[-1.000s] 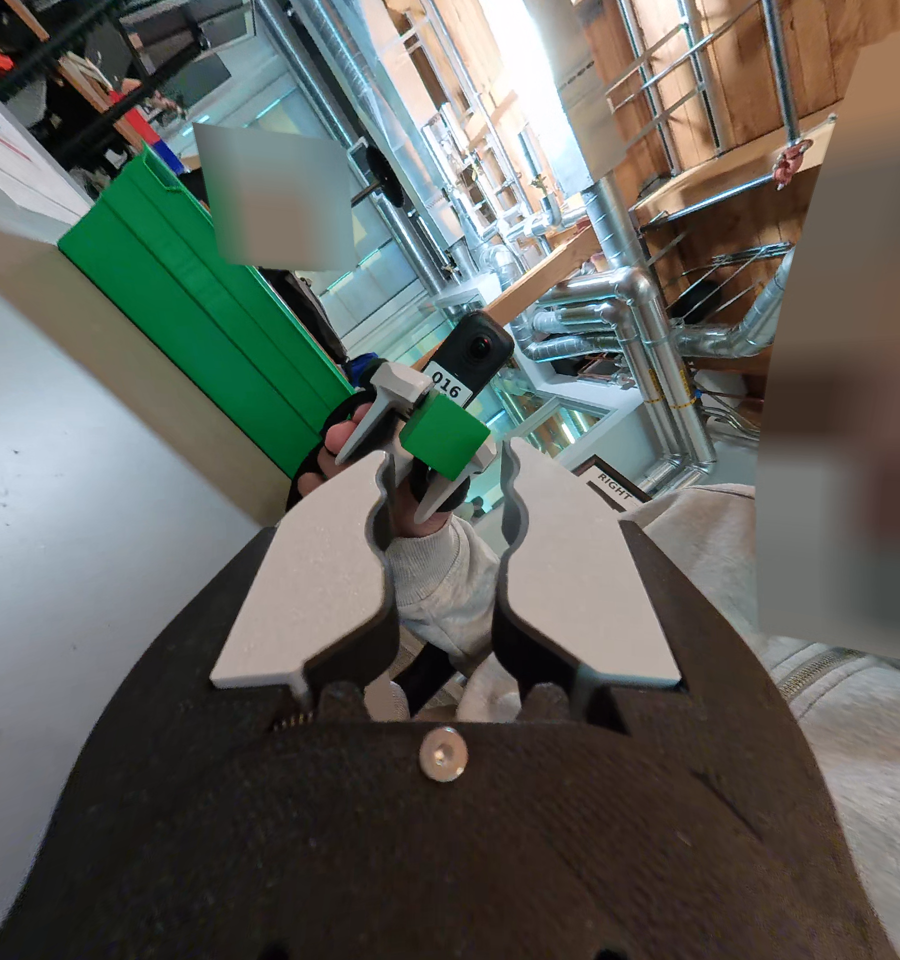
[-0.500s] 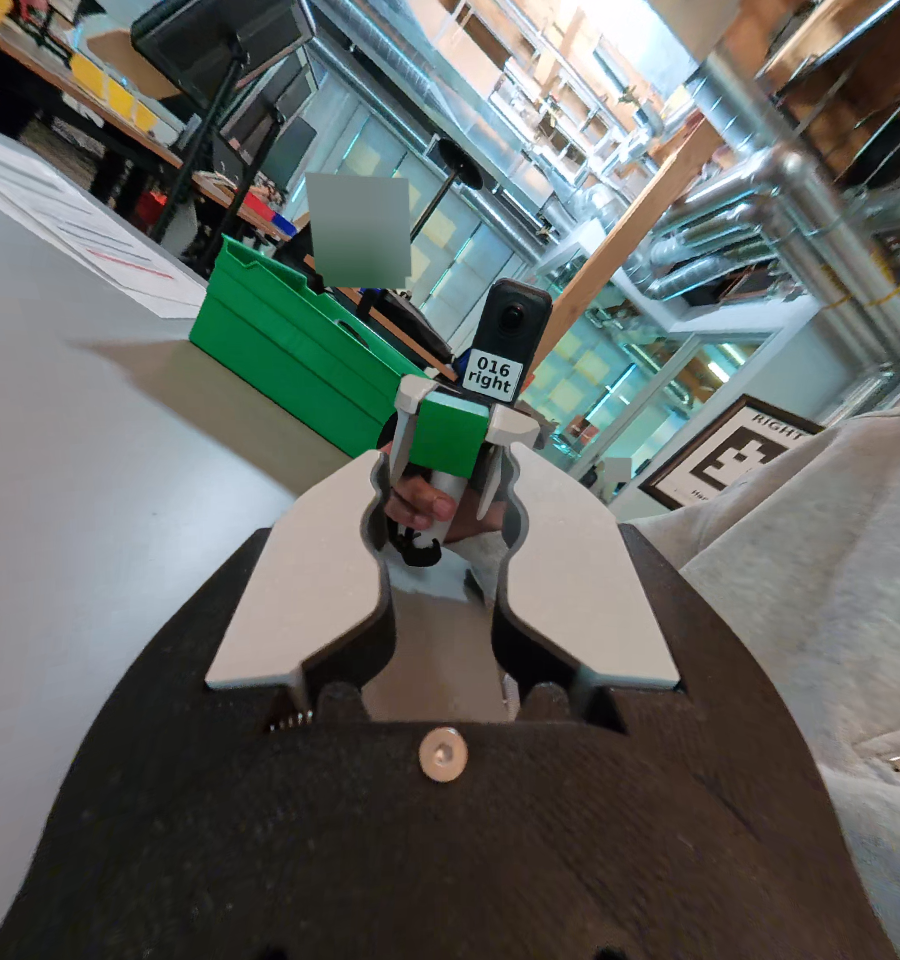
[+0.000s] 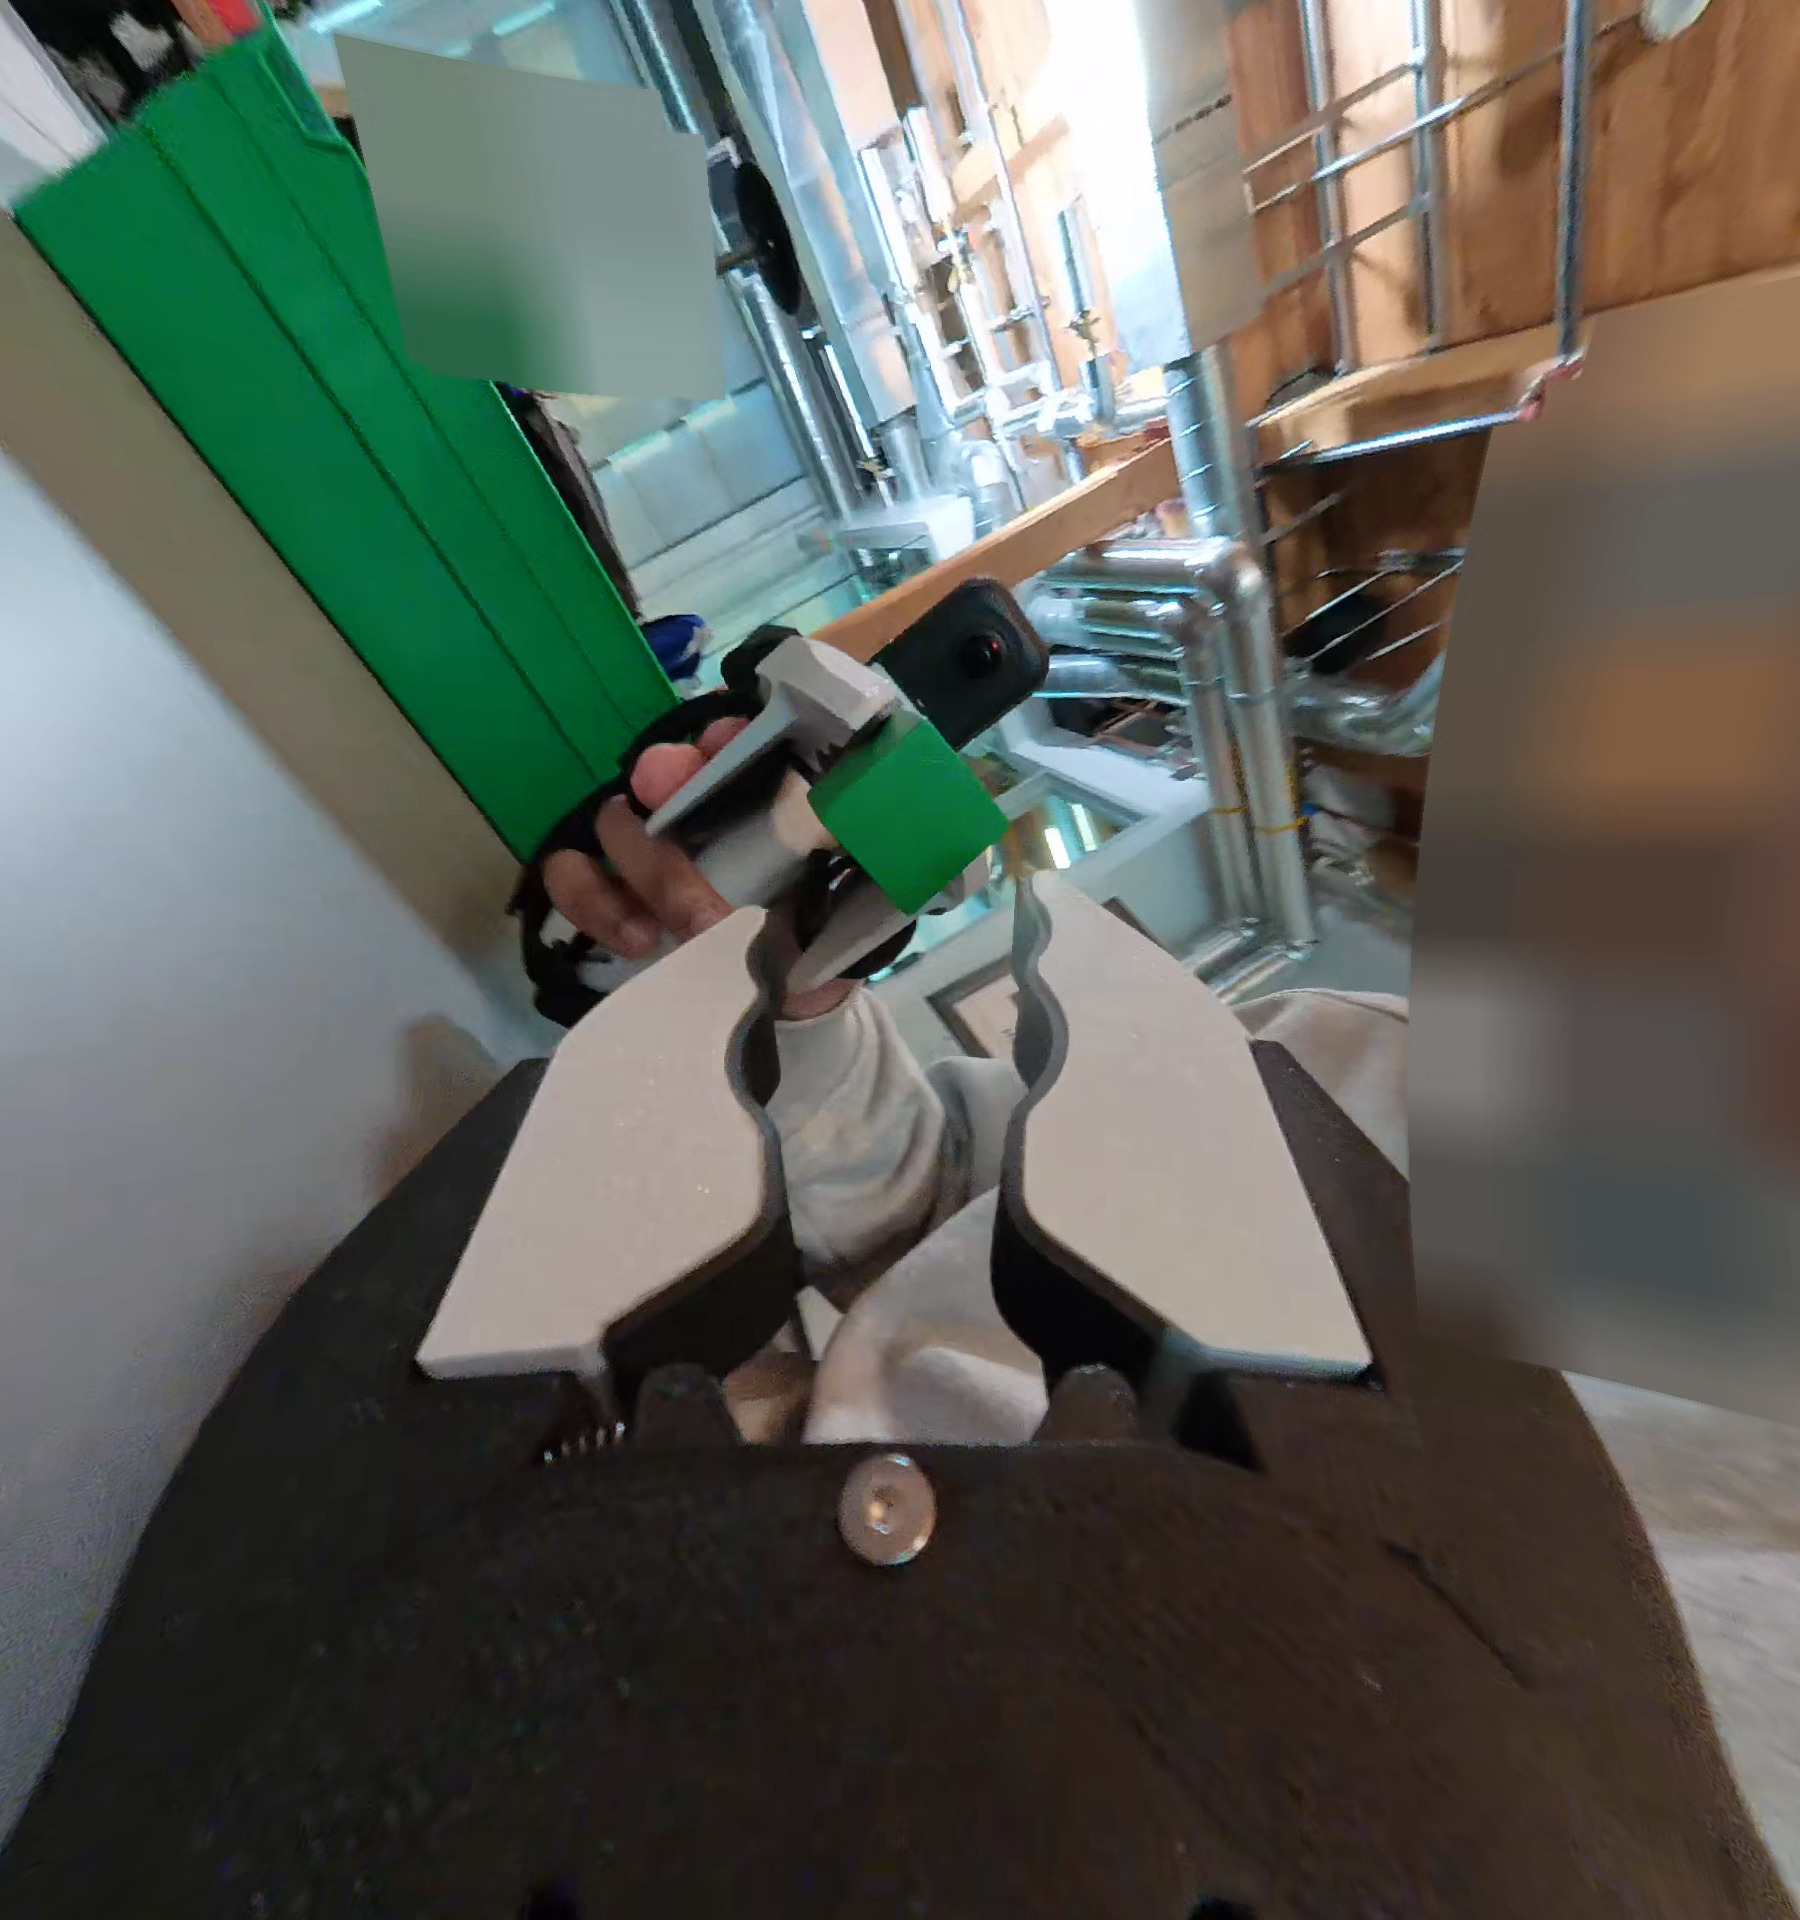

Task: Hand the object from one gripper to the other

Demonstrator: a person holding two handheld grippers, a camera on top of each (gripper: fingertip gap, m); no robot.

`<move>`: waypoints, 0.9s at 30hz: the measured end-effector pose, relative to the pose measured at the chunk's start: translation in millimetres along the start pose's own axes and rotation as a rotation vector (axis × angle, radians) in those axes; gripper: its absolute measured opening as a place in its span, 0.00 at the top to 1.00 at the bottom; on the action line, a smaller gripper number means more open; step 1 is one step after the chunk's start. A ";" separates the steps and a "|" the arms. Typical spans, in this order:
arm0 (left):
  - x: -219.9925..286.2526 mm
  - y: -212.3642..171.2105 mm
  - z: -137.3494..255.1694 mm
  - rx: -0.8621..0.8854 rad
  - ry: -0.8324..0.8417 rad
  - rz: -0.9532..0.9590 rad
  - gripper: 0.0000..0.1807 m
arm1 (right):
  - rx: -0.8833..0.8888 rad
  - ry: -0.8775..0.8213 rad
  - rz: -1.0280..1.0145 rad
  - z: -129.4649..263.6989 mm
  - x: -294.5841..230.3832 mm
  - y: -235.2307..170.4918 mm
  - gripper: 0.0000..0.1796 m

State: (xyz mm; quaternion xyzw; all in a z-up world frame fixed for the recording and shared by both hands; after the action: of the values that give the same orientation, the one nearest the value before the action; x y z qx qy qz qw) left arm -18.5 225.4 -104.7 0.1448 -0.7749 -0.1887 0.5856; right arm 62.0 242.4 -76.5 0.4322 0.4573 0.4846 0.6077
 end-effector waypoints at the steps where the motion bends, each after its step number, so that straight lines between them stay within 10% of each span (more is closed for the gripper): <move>1: 0.3 -0.3 -1.0 0.003 -0.022 0.017 0.76 | -0.005 -0.016 0.035 -0.4 -0.8 -0.2 0.85; 27: 20.0 4.4 -3.4 -0.007 0.506 -0.681 0.78 | -0.010 0.183 -0.222 -4.5 -5.1 -3.4 0.85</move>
State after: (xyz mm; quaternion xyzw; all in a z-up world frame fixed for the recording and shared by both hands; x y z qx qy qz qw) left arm -20.7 220.0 -84.7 0.4321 -0.5140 -0.3325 0.6622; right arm 57.6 237.2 -80.0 0.3298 0.5535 0.4539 0.6155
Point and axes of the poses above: each gripper's, where its closed fingertips meet, z back along the fingers, y out of its top, x = y × z across the jaws, the point moved 4 cm from there along z, back along the fingers, and after that the axes turned 15 degrees about -x, right-handed, at the moved point
